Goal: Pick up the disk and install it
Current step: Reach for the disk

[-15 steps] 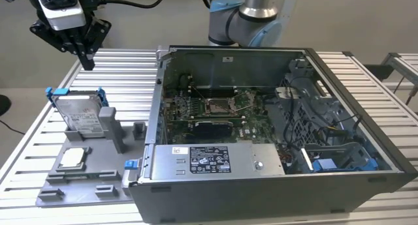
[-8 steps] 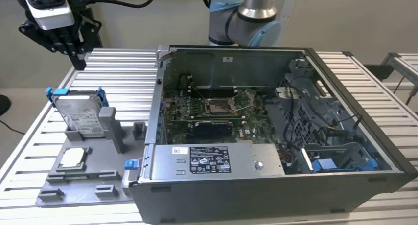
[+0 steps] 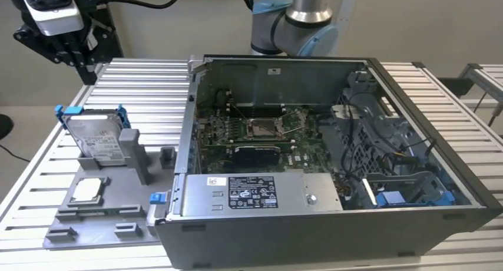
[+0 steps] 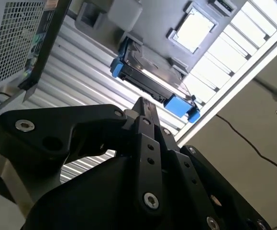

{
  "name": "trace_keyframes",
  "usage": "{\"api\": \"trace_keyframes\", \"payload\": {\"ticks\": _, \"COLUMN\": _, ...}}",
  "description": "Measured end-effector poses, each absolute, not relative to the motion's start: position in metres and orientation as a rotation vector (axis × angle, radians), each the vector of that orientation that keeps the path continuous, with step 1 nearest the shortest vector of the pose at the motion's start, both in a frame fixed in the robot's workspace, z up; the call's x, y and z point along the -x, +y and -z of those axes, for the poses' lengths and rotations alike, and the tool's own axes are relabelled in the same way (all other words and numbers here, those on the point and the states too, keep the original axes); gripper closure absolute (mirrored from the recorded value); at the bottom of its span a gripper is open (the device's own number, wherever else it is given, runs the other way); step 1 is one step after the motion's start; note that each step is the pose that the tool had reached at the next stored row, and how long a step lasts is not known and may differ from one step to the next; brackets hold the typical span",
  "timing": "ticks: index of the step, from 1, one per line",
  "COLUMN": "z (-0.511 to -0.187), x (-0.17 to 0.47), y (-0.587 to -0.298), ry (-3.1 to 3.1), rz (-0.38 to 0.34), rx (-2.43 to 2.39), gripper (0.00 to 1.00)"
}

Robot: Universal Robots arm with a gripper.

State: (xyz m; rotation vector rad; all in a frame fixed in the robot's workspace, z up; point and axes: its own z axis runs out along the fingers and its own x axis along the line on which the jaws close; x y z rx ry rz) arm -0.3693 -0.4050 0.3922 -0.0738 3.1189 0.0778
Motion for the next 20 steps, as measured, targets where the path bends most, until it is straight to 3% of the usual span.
{"api": "trace_keyframes", "payload": {"ticks": 20, "z": -0.392, "x": 0.426, "y": -0.405, "ry": 3.119, "rz": -0.078, "rx": 0.084, "gripper": 1.00}}
